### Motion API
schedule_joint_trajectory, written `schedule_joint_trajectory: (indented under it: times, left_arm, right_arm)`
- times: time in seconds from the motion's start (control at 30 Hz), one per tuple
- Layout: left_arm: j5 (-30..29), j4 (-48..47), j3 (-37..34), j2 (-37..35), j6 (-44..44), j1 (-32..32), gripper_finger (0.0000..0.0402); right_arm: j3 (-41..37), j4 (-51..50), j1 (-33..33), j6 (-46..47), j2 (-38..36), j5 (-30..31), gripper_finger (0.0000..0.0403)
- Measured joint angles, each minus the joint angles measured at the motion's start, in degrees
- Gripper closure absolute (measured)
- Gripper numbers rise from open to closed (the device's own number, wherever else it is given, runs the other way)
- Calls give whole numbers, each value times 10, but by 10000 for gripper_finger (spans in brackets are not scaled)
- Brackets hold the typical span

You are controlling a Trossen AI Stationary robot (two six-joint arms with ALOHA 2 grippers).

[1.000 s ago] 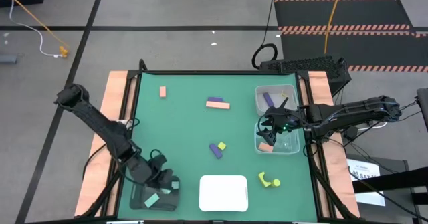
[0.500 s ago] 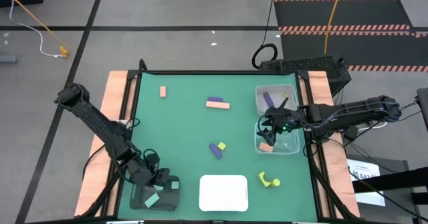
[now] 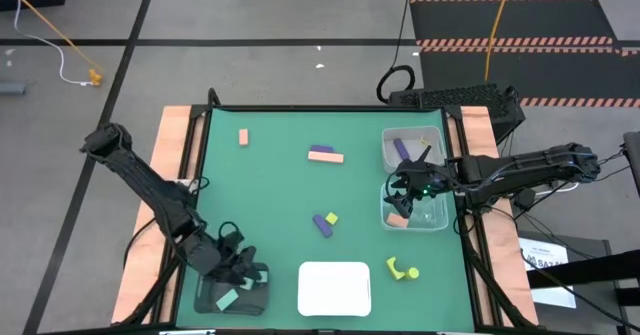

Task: Sort & place blocks by color
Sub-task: Put the top light orange block into the transparent bin

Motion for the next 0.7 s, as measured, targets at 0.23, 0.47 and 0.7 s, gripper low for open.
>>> schedule_joint_trajectory:
  times: [0.23, 0.47, 0.7]
  left_arm:
    - [-66, -26, 4, -51, 70, 38, 109]
    - [-104, -136, 4, -96, 246, 167, 110]
    - [-138, -192, 4, -104, 528, 331, 110]
  right_arm:
    - [0, 0, 0, 0, 0, 0, 131]
    - [0, 0, 0, 0, 0, 0, 131]
    - [0, 0, 0, 0, 0, 0, 131]
